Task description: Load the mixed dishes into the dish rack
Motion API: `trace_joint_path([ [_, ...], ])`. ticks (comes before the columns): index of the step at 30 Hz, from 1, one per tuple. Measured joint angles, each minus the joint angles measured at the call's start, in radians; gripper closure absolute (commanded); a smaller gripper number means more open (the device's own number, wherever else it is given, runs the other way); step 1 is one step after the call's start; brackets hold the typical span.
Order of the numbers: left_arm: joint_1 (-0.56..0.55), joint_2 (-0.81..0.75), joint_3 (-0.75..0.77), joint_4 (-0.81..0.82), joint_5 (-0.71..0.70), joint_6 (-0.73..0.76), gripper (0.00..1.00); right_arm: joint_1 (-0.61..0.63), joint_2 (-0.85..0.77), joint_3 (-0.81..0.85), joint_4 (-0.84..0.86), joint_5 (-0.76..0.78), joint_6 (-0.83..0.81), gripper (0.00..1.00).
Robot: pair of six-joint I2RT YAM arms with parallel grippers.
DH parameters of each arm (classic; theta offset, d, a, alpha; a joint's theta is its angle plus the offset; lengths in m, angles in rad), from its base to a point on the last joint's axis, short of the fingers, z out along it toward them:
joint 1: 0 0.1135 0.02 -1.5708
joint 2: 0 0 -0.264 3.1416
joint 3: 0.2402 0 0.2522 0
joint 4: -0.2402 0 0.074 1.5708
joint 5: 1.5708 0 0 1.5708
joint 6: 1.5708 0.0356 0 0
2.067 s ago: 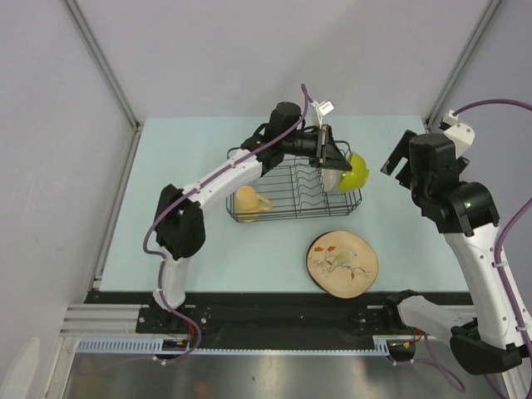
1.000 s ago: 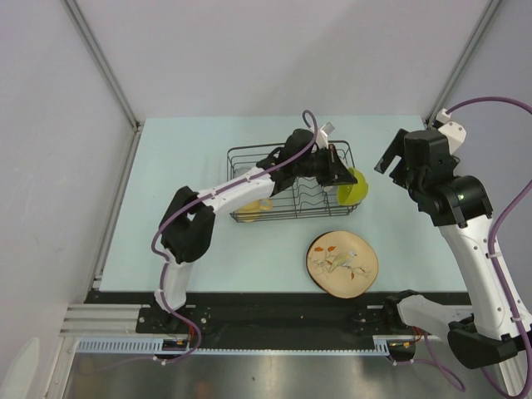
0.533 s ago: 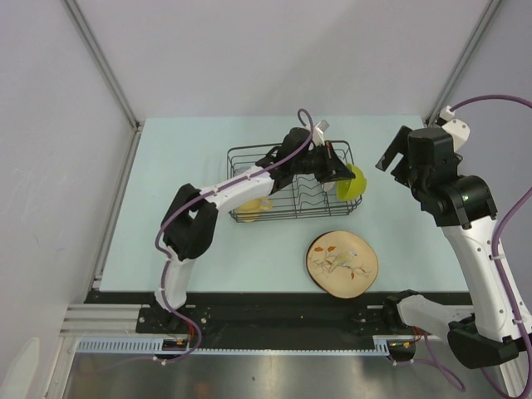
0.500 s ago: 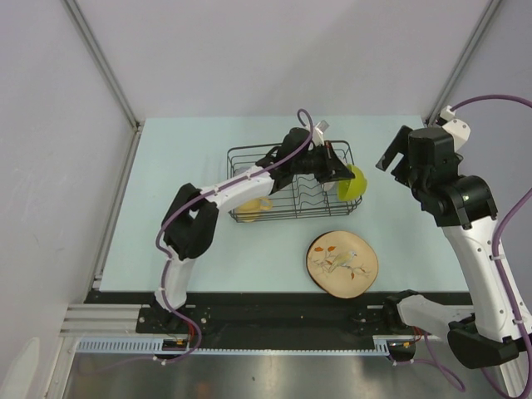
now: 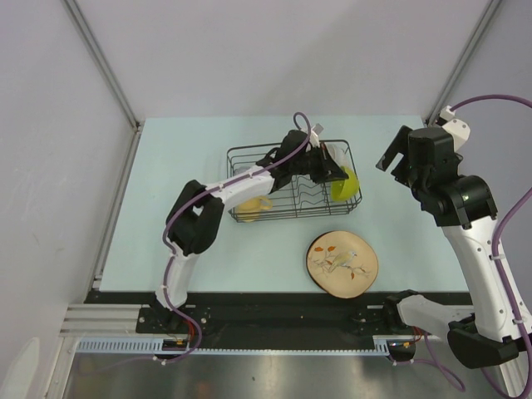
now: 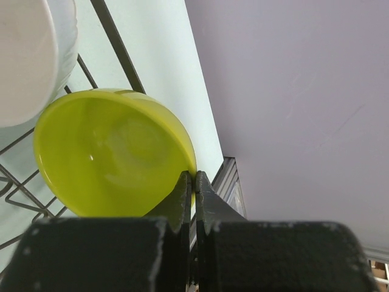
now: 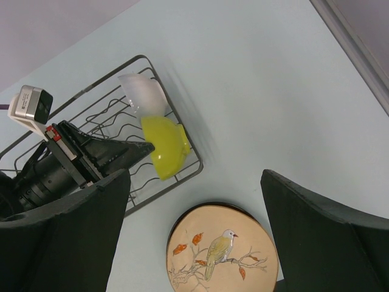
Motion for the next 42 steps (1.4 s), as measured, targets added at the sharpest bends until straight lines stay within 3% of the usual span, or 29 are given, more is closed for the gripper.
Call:
trace_joint_path([
  [8, 0.006, 0.007, -0.008, 0.003, 0.001, 0.002, 1.0, 0.0, 0.0, -0.006, 0.0, 0.0, 0.0, 0.06],
  [20, 0.029, -0.026, -0.142, 0.025, 0.013, 0.01, 0.99, 0.0, -0.002, -0.017, -0.001, -0.002, 0.0, 0.05],
  [21, 0.029, -0.026, -0.142, 0.026, 0.016, 0.01, 0.78, -0.001, -0.002, -0.017, -0.001, -0.002, 0.0, 0.06],
  [22, 0.029, -0.026, -0.142, 0.026, 0.018, 0.01, 0.64, -0.001, -0.002, -0.017, -0.001, -0.005, 0.0, 0.05],
  [26, 0.029, -0.026, -0.142, 0.018, 0.03, 0.02, 0.49, -0.001, -0.002, -0.017, -0.001, -0.008, 0.0, 0.05],
  [27, 0.029, -0.026, -0.142, 0.016, 0.036, 0.02, 0.28, -0.001, -0.002, -0.017, -0.001, -0.008, 0.0, 0.05],
  [29, 0.029, -0.026, -0.142, 0.017, 0.047, 0.028, 0.2, -0.001, -0.002, -0.017, -0.001, -0.008, 0.0, 0.05],
  [31, 0.029, -0.027, -0.139, 0.015, 0.056, 0.028, 0.04, -0.001, -0.002, -0.017, -0.001, -0.009, 0.0, 0.05],
  [32, 0.027, -0.029, -0.138, 0.016, 0.059, 0.03, 0.0, -0.001, -0.002, -0.017, -0.001, -0.009, 0.0, 0.05],
  [39, 0.025, -0.065, -0.101, -0.014, 0.099, 0.051, 0.0, -0.001, 0.0, -0.017, -0.015, -0.01, -0.001, 0.05],
  [42, 0.025, -0.125, -0.056, -0.111, 0.115, 0.112, 0.0, -0.001, 0.002, -0.024, -0.037, -0.016, -0.007, 0.06],
])
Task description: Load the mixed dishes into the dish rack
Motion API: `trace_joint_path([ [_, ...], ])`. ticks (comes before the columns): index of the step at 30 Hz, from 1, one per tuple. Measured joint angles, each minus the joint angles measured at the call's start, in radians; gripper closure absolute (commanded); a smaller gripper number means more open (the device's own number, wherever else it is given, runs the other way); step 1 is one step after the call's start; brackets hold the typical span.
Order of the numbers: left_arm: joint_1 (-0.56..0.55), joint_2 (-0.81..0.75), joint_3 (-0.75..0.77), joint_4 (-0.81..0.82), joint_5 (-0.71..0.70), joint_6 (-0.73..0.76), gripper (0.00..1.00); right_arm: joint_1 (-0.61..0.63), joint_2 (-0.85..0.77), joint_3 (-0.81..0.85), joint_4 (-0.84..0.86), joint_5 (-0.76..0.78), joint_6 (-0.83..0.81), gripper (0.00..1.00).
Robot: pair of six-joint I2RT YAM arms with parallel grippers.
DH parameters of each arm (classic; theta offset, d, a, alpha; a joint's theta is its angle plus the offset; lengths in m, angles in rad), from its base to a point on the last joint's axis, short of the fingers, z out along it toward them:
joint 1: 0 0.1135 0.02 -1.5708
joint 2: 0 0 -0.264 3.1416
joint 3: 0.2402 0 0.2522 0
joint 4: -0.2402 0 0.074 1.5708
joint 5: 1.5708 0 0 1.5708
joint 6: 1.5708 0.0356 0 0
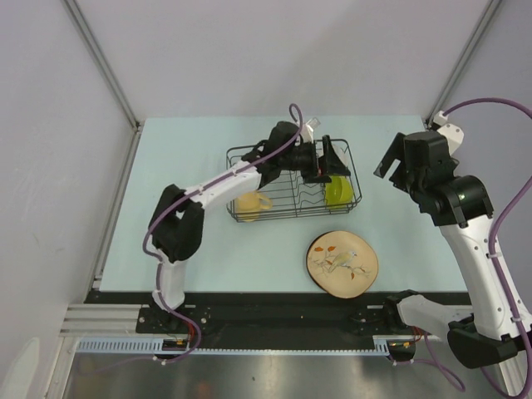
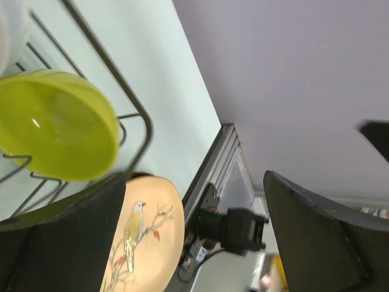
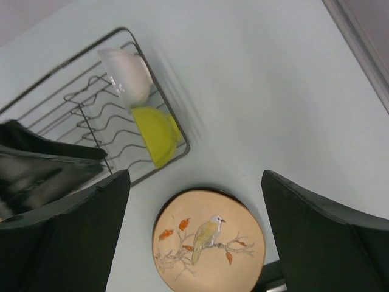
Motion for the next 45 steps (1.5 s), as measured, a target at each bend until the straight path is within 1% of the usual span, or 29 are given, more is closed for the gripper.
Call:
trace_joint_path([
  [2, 0.0, -0.054, 0.04, -0.089, 0.006, 0.081, 0.0, 0.0, -0.002, -0.023, -0.015, -0.018, 0.002, 0.07],
  [5, 0.0, -0.148, 0.083, -0.242, 0.006, 0.269, 0.0, 0.01, -0.003, -0.103, -0.051, -0.057, 0.03, 0.07],
  [8, 0.0, -0.273, 0.075, -0.418, -0.015, 0.534, 0.0, 0.023, -0.006, -0.209, -0.098, -0.099, 0.072, 0.07],
  [10, 0.0, -0.355, 0.033, -0.515, -0.035, 0.694, 0.0, 0.027, -0.014, -0.272, -0.121, -0.134, 0.098, 0.07],
  [12, 0.0, -0.446, -0.055, -0.612, -0.073, 0.866, 0.0, 0.033, -0.044, -0.357, -0.128, -0.176, 0.133, 0.08],
  [16, -0.013, -0.522, -0.204, -0.779, -0.133, 1.125, 0.0, 0.049, -0.103, -0.482, -0.145, -0.235, 0.19, 0.09],
  [19, -0.054, -0.516, -0.294, -0.849, -0.215, 1.242, 0.0, 0.063, -0.132, -0.544, -0.149, -0.262, 0.24, 0.12],
  [21, -0.106, -0.499, -0.341, -0.877, -0.292, 1.305, 0.0, 0.079, -0.148, -0.597, -0.142, -0.276, 0.275, 0.12],
  [25, -0.192, -0.452, -0.376, -0.877, -0.385, 1.357, 0.0, 0.099, -0.152, -0.67, -0.143, -0.279, 0.338, 0.11],
  [29, -0.243, -0.408, -0.378, -0.855, -0.428, 1.365, 0.0, 0.101, -0.153, -0.722, -0.141, -0.252, 0.401, 0.07],
  [37, -0.248, -0.386, -0.374, -0.825, -0.462, 1.363, 0.0, 0.083, -0.12, -0.778, -0.085, -0.183, 0.486, 0.05],
  [40, -0.247, -0.392, -0.38, -0.818, -0.472, 1.363, 0.0, 0.086, -0.1, -0.798, -0.035, -0.164, 0.513, 0.05],
  [45, -0.227, -0.42, -0.412, -0.813, -0.48, 1.355, 0.0, 0.083, -0.052, -0.856, 0.071, -0.178, 0.515, 0.06],
])
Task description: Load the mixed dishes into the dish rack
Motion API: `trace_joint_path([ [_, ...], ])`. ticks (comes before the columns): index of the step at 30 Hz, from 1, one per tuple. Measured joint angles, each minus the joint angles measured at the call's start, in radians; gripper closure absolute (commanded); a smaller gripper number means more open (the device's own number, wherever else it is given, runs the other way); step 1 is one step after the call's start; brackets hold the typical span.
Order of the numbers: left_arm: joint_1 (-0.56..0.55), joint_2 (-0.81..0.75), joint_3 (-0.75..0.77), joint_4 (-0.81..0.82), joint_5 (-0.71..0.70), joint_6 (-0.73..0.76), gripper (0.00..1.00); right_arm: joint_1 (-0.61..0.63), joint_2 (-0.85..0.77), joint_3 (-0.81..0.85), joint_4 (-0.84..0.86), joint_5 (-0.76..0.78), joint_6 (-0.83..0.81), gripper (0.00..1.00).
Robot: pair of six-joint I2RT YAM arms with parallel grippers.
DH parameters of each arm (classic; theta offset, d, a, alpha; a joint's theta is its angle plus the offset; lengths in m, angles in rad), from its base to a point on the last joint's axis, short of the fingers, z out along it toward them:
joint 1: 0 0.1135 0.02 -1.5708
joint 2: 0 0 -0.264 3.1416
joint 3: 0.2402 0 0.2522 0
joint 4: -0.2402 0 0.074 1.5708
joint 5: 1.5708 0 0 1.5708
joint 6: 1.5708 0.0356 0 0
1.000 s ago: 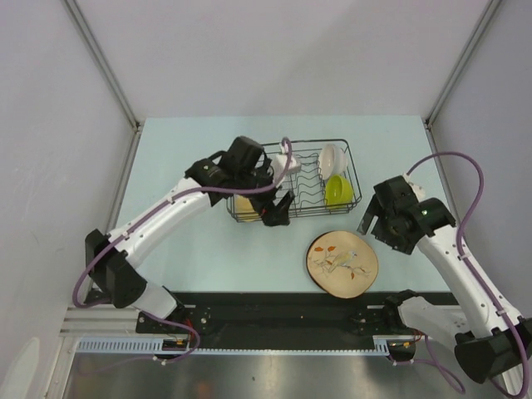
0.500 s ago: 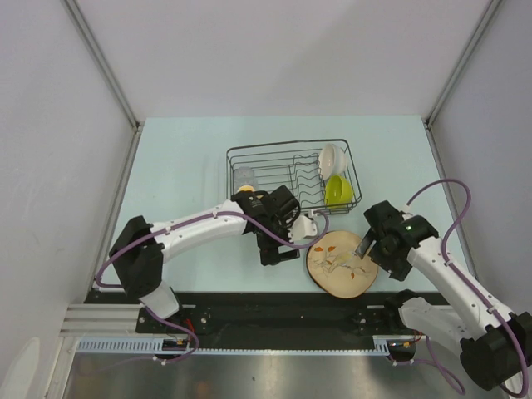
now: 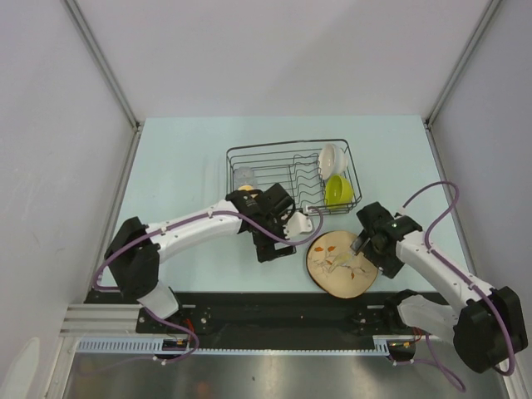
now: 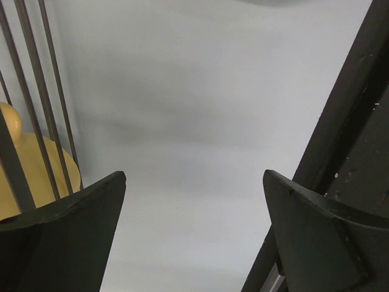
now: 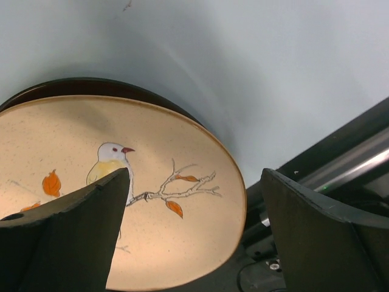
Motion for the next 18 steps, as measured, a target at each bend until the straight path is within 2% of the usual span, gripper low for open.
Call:
trace_joint_path([
  [12, 0.033, -0.002, 0.0, 0.0, -0.008, -0.002, 0.0, -0.044, 0.106, -0.039, 0.151, -0.062, -0.041, 0.08],
  [18, 0.036, -0.002, 0.01, -0.002, -0.01, -0.002, 0.0, -0.068, 0.121, -0.06, 0.219, -0.147, -0.104, 0.1],
])
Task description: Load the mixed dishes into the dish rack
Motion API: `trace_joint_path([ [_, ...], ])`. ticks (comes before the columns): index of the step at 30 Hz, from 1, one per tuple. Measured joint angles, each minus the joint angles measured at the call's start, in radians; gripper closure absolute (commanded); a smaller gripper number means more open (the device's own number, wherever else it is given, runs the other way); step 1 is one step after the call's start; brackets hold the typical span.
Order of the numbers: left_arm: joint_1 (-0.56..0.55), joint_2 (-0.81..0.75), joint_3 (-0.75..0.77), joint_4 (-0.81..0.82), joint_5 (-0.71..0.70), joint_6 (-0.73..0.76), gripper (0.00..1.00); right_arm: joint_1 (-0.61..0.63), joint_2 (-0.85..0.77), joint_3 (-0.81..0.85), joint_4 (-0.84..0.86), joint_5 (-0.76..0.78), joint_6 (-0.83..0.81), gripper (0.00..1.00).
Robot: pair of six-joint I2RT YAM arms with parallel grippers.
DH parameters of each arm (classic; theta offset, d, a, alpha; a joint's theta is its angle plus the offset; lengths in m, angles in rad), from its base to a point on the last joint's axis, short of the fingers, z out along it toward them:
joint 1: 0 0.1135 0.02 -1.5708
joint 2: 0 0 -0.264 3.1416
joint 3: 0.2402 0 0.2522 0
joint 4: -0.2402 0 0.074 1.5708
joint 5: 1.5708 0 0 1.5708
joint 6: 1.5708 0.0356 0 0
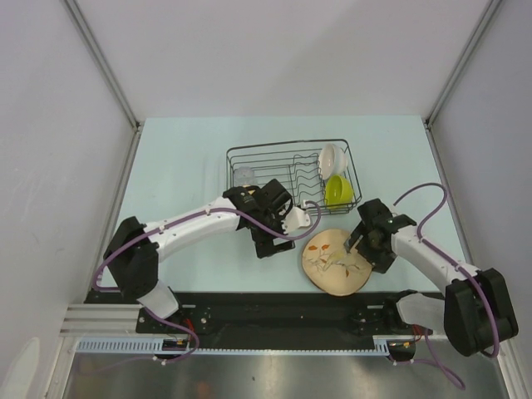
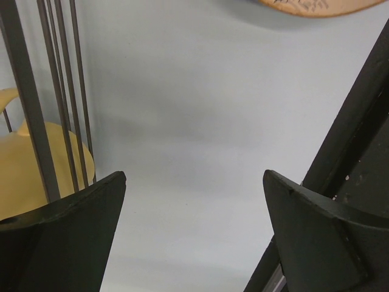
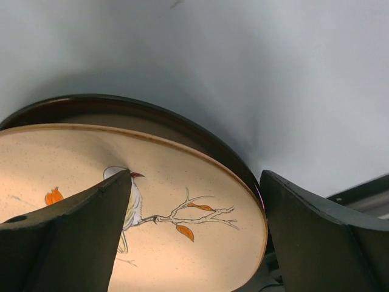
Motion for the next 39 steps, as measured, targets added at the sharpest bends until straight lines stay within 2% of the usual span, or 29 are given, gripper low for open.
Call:
trace_joint_path([
  [10, 0.01, 0.0, 0.009, 0.001, -0.017, 0.001, 0.0, 0.017, 0.105, -0.006, 0.2, -0.272, -0.07, 0.12],
  [17, 0.012, 0.0, 0.009, 0.002, -0.027, 0.002, 0.0, 0.072, 0.174, 0.008, 0.309, -0.432, -0.071, 0.11],
  [23, 0.022, -0.015, -0.086, 0.066, -0.068, 0.014, 0.0, 0.073, 0.161, 0.006, 0.307, -0.461, -0.102, 0.08],
  [30, 0.051, -0.016, -0.21, 0.144, -0.142, 0.049, 0.0, 0.035, 0.02, 0.003, 0.209, -0.456, -0.148, 0.07],
  [39, 0.052, -0.014, -0.236, 0.27, -0.174, 0.054, 0.0, 0.035, 0.021, 0.003, 0.196, -0.471, -0.153, 0.1],
])
